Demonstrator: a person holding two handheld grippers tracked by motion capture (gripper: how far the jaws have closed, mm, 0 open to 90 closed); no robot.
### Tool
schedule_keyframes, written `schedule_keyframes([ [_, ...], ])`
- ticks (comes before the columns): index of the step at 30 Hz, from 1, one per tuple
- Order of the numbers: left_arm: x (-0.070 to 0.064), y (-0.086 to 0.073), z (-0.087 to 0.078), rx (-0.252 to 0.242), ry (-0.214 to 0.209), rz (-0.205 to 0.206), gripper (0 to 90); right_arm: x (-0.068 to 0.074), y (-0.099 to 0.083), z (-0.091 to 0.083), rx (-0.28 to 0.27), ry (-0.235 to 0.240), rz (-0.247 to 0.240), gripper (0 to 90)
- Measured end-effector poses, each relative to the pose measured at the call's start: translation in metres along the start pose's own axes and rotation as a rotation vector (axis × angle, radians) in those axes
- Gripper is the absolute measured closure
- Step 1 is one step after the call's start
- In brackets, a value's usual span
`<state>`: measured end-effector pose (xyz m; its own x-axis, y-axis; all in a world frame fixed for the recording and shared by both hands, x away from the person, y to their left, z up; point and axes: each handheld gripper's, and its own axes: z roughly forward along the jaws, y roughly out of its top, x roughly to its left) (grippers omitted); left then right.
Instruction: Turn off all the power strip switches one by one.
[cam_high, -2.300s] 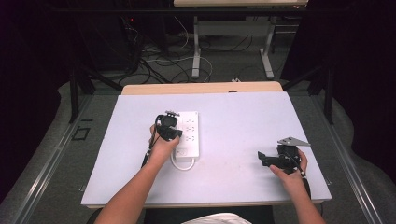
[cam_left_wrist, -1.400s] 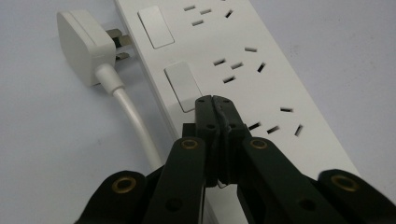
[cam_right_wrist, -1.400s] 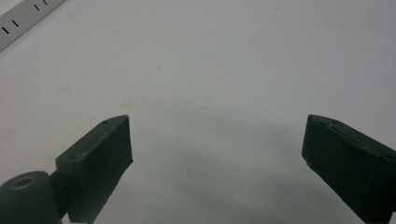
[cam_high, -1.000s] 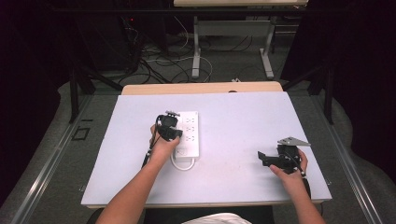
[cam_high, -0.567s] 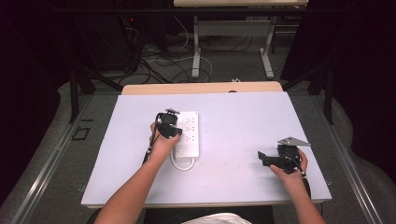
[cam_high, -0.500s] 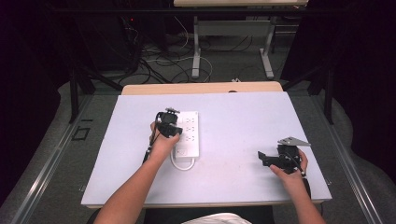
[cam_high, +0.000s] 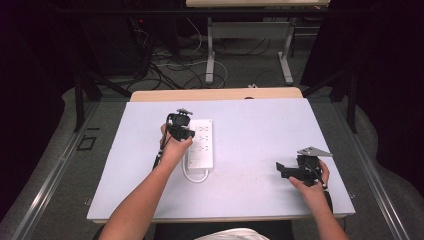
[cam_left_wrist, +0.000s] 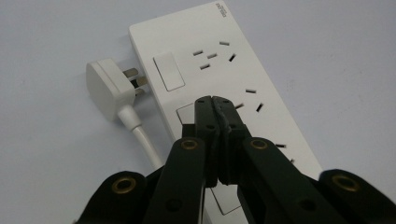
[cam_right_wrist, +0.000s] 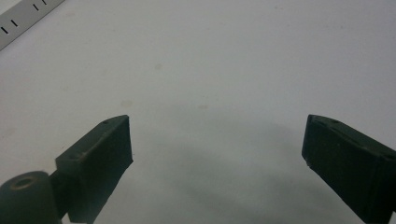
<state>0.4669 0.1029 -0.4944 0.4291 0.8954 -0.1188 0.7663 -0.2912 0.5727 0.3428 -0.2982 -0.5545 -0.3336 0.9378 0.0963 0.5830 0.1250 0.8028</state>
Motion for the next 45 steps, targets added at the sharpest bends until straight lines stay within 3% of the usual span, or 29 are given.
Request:
schedule_keyframes([
  [9, 0.000, 0.009, 0.000, -0.008, -0.007, -0.021, 89.9, 0.000, 0.000, 0.001, 0.000, 0.003, 0.000, 7.9],
  [14, 0.000, 0.012, 0.005, -0.005, 0.002, -0.012, 89.9, 0.000, 0.000, 0.001, 0.000, 0.002, 0.005, 7.9],
  [31, 0.005, 0.012, 0.020, 0.032, 0.033, -0.034, 89.8, 0.000, 0.000, 0.002, 0.003, 0.009, 0.009, 7.9],
  [45, 0.004, 0.010, 0.027, 0.049, 0.033, -0.024, 89.8, -0.001, -0.001, 0.002, 0.005, 0.008, 0.001, 7.9],
])
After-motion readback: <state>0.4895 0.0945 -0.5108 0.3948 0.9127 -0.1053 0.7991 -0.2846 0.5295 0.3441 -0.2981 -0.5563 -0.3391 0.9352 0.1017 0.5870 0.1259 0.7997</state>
